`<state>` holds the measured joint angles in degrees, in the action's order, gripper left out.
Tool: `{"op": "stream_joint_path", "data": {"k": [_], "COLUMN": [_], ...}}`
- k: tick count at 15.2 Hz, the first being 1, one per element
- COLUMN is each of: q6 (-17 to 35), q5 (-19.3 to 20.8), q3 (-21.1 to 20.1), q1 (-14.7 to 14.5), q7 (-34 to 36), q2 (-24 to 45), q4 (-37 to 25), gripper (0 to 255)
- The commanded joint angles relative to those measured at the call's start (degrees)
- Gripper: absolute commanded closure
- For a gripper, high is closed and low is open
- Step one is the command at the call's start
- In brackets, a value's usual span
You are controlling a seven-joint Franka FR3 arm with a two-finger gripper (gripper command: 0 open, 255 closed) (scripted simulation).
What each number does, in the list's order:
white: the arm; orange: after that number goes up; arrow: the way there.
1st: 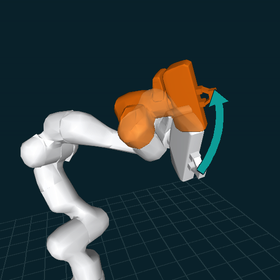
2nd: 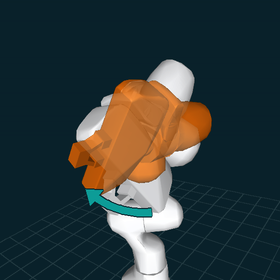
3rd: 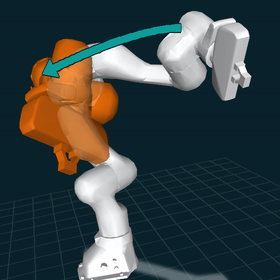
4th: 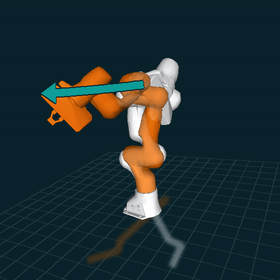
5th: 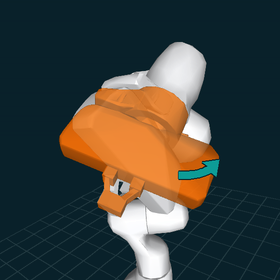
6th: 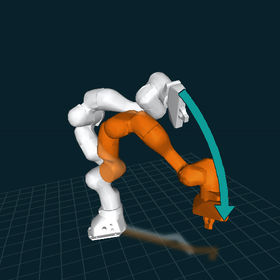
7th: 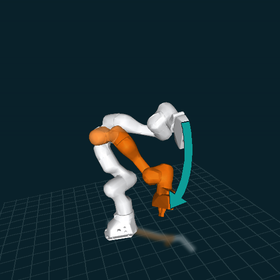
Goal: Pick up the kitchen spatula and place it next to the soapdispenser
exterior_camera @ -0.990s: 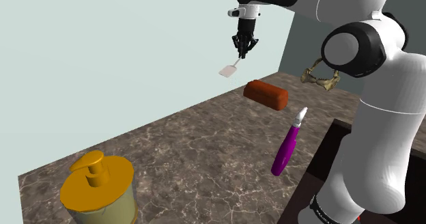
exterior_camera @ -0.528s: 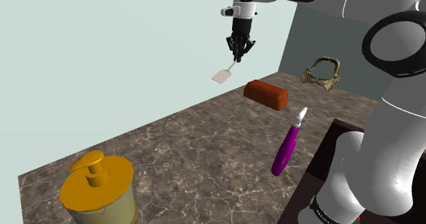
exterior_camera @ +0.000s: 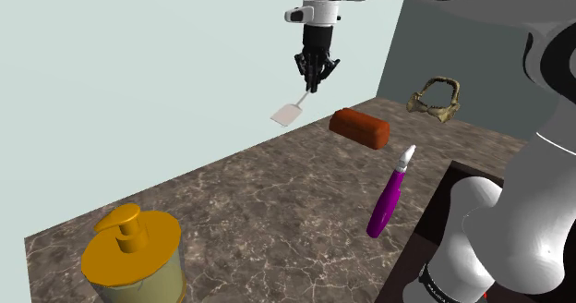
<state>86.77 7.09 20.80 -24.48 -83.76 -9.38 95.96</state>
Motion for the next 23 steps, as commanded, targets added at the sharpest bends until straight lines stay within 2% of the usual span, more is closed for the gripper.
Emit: {"op": "stream_joint_path", "data": {"k": [1,11,22,23], "q6": [-0.35,-1.31,-2.56,-1.74], "q5": [0.07,-1.39,-3.94,-3.94], "q3": [-1.80,-10.86,-19.78,-19.78], "q1": [-1.12,-6.64,-12.56,-12.56], "q7": [3.06,17.62,32.33,32.37], "q2": [-1.09,-3.49,0.84,0.58], "q4": [0.97,3.71,-0.85,0.23], "gripper": [255,255,255,255]}}
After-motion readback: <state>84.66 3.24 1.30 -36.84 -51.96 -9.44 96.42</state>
